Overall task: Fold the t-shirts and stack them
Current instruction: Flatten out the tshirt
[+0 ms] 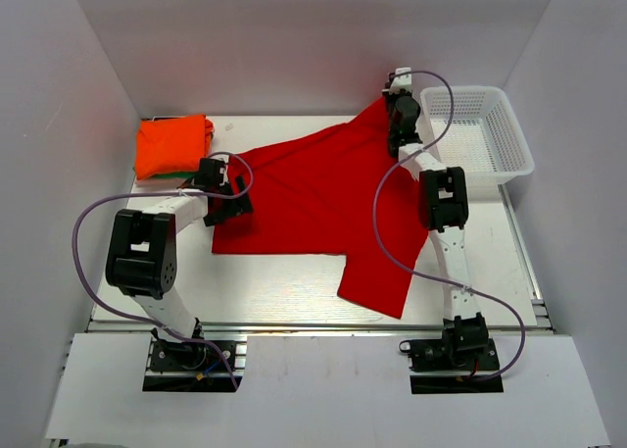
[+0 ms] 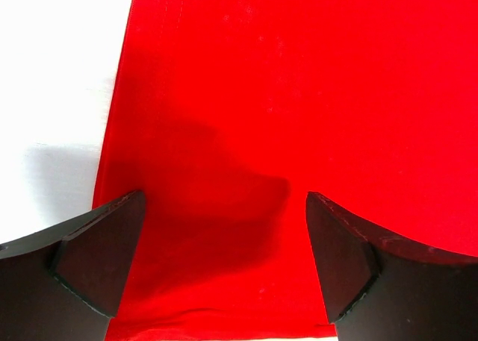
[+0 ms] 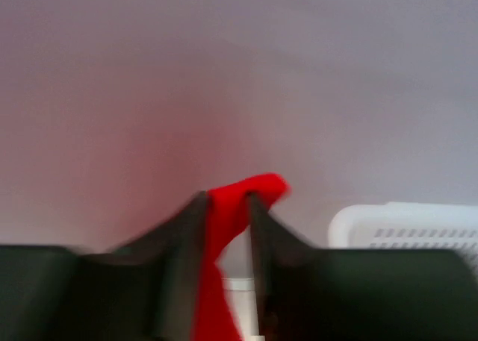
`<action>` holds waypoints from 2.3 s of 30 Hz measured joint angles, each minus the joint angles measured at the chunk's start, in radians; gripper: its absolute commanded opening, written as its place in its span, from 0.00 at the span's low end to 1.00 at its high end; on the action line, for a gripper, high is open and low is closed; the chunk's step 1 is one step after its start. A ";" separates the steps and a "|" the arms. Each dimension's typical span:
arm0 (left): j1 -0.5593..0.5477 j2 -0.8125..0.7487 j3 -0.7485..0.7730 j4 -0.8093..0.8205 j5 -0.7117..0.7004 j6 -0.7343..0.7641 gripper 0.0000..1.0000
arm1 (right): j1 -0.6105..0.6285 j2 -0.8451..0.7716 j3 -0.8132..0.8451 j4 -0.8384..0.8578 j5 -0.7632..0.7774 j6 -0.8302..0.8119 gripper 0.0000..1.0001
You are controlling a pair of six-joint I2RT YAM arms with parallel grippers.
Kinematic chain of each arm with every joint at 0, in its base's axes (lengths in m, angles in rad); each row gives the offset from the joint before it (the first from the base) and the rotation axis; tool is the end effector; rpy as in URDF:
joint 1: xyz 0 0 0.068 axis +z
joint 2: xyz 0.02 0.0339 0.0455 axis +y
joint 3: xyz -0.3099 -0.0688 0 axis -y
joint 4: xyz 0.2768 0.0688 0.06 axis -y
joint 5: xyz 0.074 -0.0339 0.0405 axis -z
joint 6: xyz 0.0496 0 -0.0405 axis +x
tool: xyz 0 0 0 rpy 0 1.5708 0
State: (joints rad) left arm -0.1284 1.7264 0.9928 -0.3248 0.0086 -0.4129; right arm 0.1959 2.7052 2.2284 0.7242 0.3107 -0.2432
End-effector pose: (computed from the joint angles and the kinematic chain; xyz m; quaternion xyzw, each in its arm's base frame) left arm 0.3713 -0.0484 0.1712 -0.1361 0.9577 -0.0718 0.2431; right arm 0.6816 0.1198 0.2004 -0.0131 0.6191 -0.1135 0.7770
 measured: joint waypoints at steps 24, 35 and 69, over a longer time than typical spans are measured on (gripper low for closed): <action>-0.001 -0.539 -0.147 -0.095 0.018 -0.046 1.00 | 0.114 -1.296 -1.124 -0.604 -0.366 0.445 0.90; -0.002 -0.848 -0.340 -0.145 -0.019 -0.132 1.00 | 0.140 -1.666 -1.658 -0.896 -0.505 0.642 0.90; 0.048 -0.500 -0.499 0.024 -0.126 -0.212 0.07 | 0.264 -1.722 -1.769 -1.429 -0.471 0.915 0.85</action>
State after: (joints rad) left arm -0.0803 1.2266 0.4942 -0.3004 -0.1169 -0.6247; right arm 0.4603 0.9833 0.4599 -0.7044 -0.1600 0.6716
